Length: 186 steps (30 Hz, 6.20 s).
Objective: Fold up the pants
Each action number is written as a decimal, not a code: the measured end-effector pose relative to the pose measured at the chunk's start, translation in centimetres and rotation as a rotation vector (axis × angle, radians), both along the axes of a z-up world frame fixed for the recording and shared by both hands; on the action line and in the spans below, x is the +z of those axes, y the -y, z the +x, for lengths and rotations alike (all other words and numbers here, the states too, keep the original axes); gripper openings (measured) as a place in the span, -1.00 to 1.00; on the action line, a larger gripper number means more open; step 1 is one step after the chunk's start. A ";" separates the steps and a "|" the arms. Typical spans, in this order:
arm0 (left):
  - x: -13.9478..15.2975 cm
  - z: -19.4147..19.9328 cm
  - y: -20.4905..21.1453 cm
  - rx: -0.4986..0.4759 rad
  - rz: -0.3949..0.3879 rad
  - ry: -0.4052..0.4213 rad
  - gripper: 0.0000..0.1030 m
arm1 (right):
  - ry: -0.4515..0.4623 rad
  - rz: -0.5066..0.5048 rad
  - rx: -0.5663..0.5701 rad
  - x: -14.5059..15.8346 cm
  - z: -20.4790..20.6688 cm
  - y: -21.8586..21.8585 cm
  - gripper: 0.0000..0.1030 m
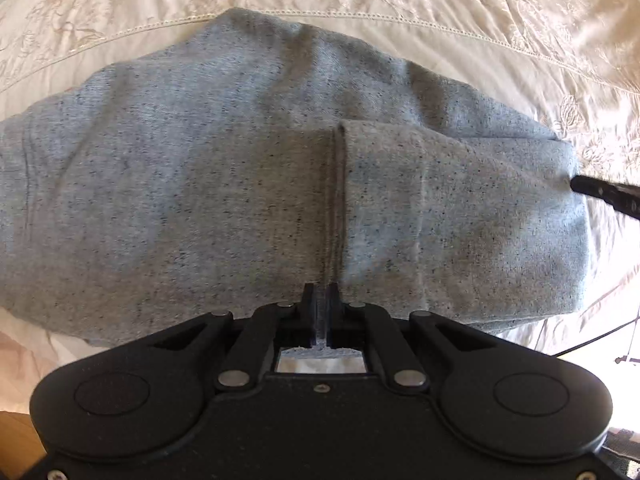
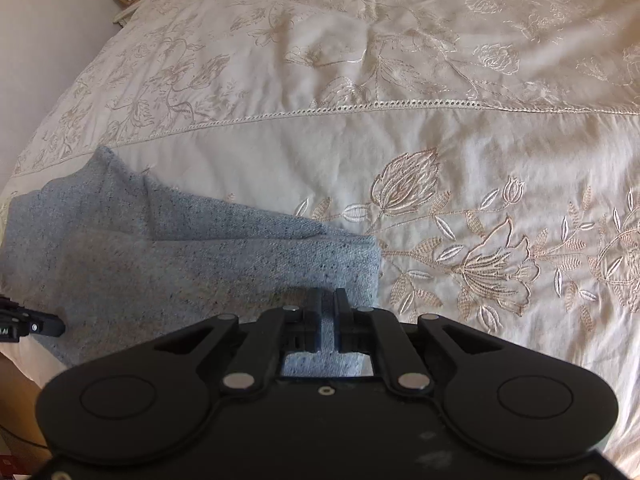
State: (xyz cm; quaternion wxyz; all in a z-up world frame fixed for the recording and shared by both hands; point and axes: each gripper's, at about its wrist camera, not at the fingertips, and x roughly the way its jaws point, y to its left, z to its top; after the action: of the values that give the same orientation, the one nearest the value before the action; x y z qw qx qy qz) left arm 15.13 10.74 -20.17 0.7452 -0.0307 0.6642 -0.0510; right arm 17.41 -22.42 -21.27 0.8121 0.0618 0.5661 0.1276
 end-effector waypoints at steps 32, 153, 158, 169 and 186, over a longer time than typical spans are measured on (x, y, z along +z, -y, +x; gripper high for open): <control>-1.4 -2.5 -6.9 0.312 -0.026 0.137 -0.67 | 0.018 0.037 0.015 3.2 -8.0 -2.5 -0.78; 5.5 -5.3 -25.4 0.159 -0.262 0.411 -0.46 | -0.086 -0.131 -0.065 -2.8 -7.2 -32.6 -0.81; 10.3 -6.1 -20.8 0.092 -0.227 0.512 -0.47 | -0.072 -0.051 -0.027 -1.5 -7.6 -30.5 -0.81; 15.1 -4.9 -2.7 -0.135 -0.244 0.592 -0.64 | 0.034 0.132 -0.147 4.6 -9.3 -15.6 -0.78; 5.4 -2.8 8.9 0.007 -0.165 0.359 -0.70 | 0.011 0.147 -0.227 2.9 -7.8 1.6 -0.31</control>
State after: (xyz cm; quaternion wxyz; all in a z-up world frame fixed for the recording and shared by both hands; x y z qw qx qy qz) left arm 12.35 1.79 -14.81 0.8468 -0.0846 0.5141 -0.1073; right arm 9.59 -24.00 -18.33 0.8177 0.1844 0.5399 0.0763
